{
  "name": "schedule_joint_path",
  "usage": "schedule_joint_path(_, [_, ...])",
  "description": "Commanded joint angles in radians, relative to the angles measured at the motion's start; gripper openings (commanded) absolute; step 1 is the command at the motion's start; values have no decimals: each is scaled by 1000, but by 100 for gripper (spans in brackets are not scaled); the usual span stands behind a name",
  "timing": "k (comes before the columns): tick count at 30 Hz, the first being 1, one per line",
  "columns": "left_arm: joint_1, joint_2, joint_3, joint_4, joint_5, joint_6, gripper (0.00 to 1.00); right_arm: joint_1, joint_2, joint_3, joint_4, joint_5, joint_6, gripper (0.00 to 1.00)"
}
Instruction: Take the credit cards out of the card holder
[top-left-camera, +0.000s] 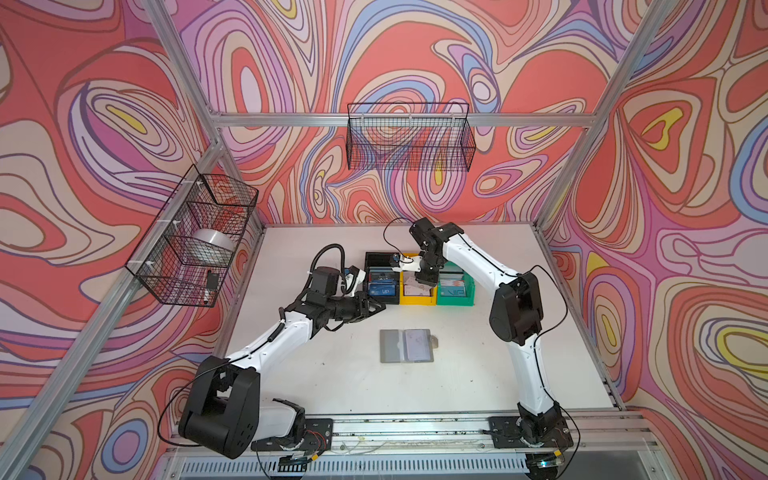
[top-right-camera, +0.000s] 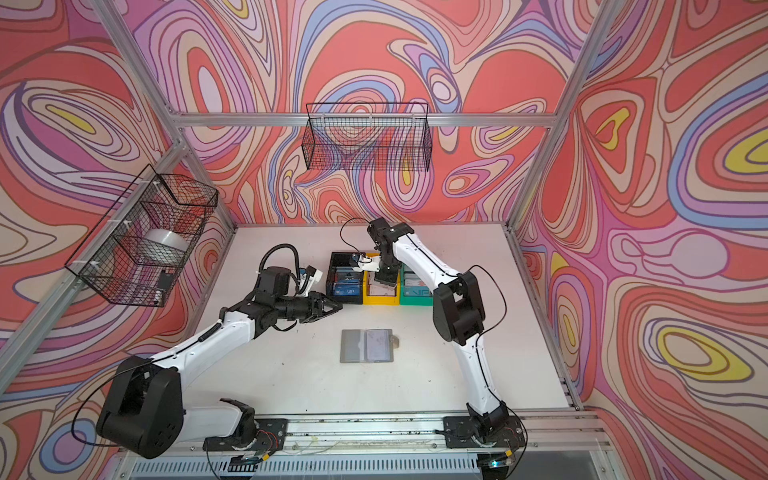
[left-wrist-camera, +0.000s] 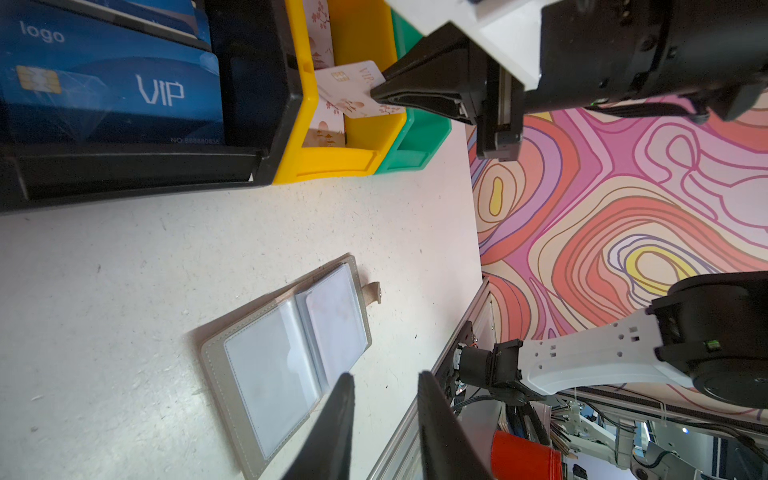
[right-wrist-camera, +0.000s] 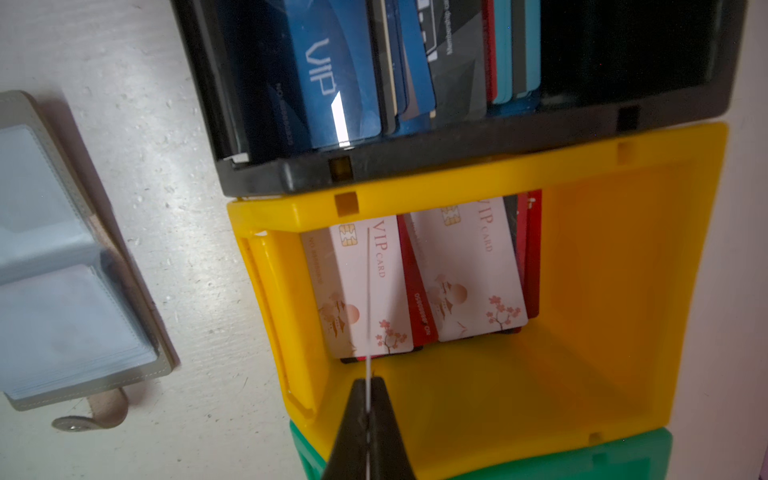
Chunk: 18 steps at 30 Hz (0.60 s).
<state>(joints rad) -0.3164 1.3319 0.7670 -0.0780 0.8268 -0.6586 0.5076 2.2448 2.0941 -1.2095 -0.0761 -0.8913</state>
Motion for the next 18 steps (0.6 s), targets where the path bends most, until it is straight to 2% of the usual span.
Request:
schedule_joint_path(1, [11, -19, -8, 13, 2, 5, 30, 6, 3, -9, 13, 7, -28, 0])
schedule_joint_path(18, [19, -33, -20, 6, -4, 7, 30, 50, 48, -49, 16, 19, -53, 0])
